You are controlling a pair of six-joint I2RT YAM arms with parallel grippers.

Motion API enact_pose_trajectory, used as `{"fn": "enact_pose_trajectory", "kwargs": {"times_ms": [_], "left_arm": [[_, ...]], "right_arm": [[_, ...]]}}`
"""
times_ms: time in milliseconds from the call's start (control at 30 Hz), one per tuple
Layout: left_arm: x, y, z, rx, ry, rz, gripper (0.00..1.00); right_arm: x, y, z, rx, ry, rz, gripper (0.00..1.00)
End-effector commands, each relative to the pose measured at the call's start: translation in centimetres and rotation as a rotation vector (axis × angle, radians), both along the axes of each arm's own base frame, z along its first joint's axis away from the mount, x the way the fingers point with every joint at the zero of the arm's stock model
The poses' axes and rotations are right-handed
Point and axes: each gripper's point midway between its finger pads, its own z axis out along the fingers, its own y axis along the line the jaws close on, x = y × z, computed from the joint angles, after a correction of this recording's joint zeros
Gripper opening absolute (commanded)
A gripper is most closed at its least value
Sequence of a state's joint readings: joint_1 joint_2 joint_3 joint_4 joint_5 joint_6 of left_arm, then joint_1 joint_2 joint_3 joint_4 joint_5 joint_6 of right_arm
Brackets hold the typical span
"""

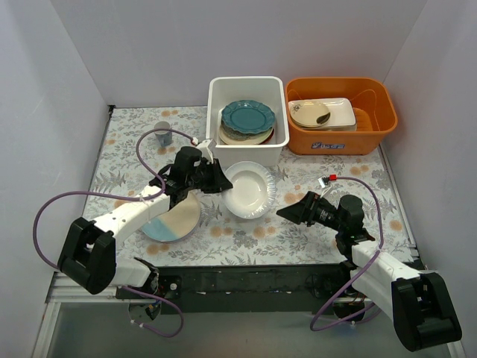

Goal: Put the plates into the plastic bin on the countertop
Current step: Place the plate in the plastic bin.

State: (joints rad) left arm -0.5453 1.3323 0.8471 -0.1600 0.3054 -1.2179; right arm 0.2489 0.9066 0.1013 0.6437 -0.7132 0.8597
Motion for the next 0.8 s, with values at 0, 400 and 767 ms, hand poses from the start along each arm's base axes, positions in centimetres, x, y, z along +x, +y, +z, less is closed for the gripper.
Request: {"fn": "enact_pose_trajectory", "kwargs": {"times_ms": [0,400,767], "left_arm": [[1.4,-0.7,6.8,-0.084,-0.182,-0.011,0.00],[3.3,-1.7,9.4,-0.092,-0.240,-0.014,0.00],[5.9,-3.5,14.1,-0.135,-0.322,-0.032,0.00]], "right_arm": [[0.3,0.0,0.6,-0.002,-0.045,0.001,0.98],[0.2,-0.1,0.4,-0.005,-0.043,0.002,0.98],[0.2,-0.2,0.2,-0.011,-0.041,0.003,0.98]]}}
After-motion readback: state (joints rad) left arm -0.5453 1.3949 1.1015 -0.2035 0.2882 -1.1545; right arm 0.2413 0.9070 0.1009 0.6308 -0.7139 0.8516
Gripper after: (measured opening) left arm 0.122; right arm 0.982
